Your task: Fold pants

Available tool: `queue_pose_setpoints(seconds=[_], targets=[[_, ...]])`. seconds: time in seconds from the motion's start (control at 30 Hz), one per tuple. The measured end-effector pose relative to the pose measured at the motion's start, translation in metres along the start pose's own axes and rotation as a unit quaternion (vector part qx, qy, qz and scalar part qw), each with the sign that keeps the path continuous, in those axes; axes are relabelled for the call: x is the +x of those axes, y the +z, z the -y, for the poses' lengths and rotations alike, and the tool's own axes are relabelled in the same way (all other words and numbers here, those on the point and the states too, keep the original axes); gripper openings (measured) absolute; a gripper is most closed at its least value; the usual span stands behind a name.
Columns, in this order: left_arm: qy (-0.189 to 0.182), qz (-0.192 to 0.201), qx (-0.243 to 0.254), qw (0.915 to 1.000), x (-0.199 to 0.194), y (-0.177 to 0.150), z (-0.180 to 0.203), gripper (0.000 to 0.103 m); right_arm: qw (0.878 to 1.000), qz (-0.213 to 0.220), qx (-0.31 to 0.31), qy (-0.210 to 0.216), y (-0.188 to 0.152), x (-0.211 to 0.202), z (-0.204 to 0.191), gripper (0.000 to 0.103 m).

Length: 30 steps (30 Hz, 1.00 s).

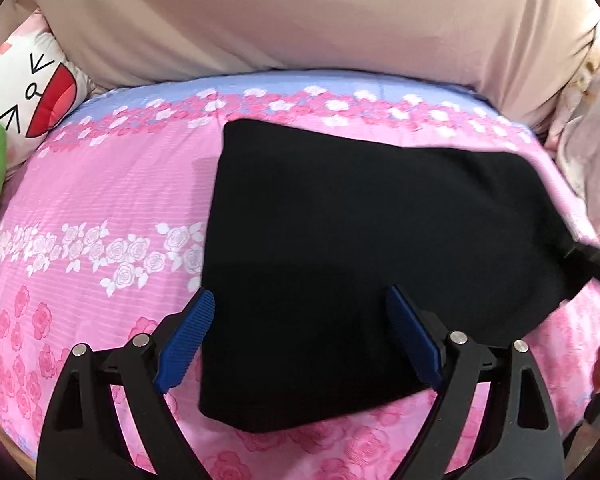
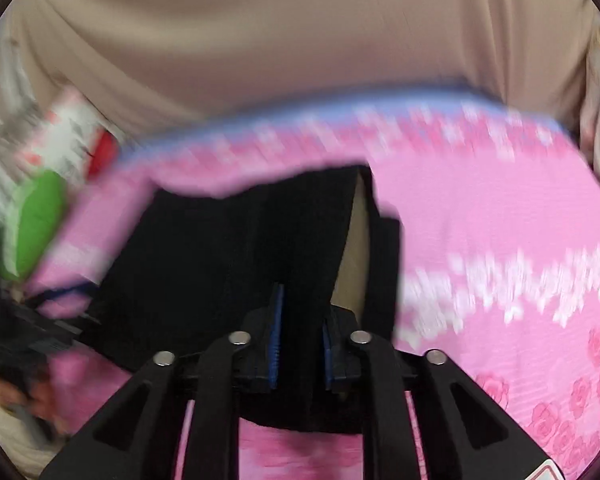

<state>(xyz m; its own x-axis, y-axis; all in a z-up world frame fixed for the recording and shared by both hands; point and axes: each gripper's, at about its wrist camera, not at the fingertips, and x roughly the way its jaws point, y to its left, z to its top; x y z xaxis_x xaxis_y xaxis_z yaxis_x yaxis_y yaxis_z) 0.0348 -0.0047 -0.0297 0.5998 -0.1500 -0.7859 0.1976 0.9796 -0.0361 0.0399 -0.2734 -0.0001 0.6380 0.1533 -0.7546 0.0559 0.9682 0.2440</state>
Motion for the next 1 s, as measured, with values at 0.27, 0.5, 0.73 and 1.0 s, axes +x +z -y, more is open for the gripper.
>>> queue_pose_setpoints(seconds=[0.27, 0.5, 0.73, 1.0], targets=[[-0.002, -0.022, -0.02, 0.9996, 0.016, 0.001, -0.013, 0.089, 0.997, 0.059, 0.027, 0.045, 0.024, -0.036, -0.006, 0.023], [0.001, -0.024, -0.017, 0.9996, 0.019, 0.002, -0.012, 0.09, 0.997, -0.041, -0.025, 0.053, 0.074, 0.061, -0.033, 0.004], [-0.002, -0.026, -0.017, 0.9995, 0.023, 0.002, -0.014, 0.092, 0.996, 0.014, 0.076, 0.051, 0.082, 0.029, 0.009, 0.012], [-0.12, -0.053, -0.095, 0.9868, 0.011, -0.01, -0.047, 0.095, 0.992, 0.021, 0.126, 0.012, -0.003, -0.026, 0.045, 0.063]])
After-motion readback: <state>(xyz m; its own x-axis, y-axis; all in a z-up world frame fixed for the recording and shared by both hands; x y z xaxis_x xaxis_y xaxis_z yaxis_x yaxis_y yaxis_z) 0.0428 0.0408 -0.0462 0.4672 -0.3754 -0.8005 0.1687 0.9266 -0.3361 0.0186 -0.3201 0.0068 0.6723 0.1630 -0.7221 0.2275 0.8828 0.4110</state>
